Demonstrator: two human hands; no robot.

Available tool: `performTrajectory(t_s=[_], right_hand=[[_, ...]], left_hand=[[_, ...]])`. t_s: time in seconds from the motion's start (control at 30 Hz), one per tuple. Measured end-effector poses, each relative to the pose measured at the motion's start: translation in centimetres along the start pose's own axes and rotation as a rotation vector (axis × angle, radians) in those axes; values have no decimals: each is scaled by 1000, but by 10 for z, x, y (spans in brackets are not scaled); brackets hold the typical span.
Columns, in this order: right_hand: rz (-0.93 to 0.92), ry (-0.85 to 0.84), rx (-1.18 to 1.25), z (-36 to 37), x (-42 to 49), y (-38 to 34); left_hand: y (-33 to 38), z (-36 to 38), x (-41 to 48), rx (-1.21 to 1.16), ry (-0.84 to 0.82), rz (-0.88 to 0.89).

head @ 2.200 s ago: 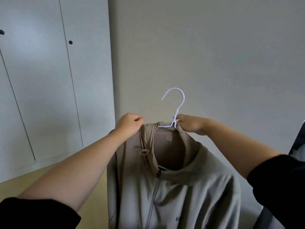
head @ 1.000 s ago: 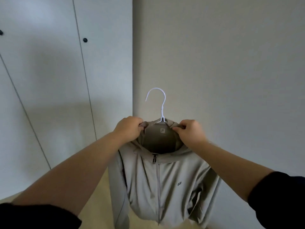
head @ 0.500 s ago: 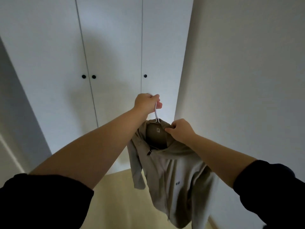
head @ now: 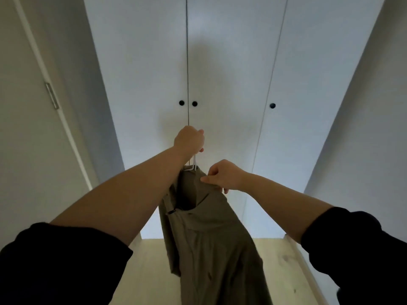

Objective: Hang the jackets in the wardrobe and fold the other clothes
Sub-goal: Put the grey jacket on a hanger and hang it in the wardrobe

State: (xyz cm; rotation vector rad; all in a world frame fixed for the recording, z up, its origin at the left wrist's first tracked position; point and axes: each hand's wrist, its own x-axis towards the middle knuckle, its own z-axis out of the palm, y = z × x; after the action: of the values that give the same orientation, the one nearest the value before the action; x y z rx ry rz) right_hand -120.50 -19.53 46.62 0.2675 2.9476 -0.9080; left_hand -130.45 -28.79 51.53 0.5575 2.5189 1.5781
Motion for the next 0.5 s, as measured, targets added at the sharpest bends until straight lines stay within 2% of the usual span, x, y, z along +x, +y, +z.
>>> performTrajectory(t_s=[0.13, 0.23, 0.3, 0.4, 0.5], right_hand=[[-49, -5, -36, -22, 99, -10], [-70, 42, -63, -39, 173, -16], [-77, 136, -77, -46, 218, -21], [-82, 307, -132, -49, 280, -24], [-39, 336, -181, -55, 336, -24]], left_hand=[[-20, -36, 64, 131, -24, -51], [-28, -64, 106, 82, -37, -8], [-35, -82, 131, 26, -65, 2], [-49, -107, 172, -58, -213, -11], [-68, -128, 214, -150, -380, -11]])
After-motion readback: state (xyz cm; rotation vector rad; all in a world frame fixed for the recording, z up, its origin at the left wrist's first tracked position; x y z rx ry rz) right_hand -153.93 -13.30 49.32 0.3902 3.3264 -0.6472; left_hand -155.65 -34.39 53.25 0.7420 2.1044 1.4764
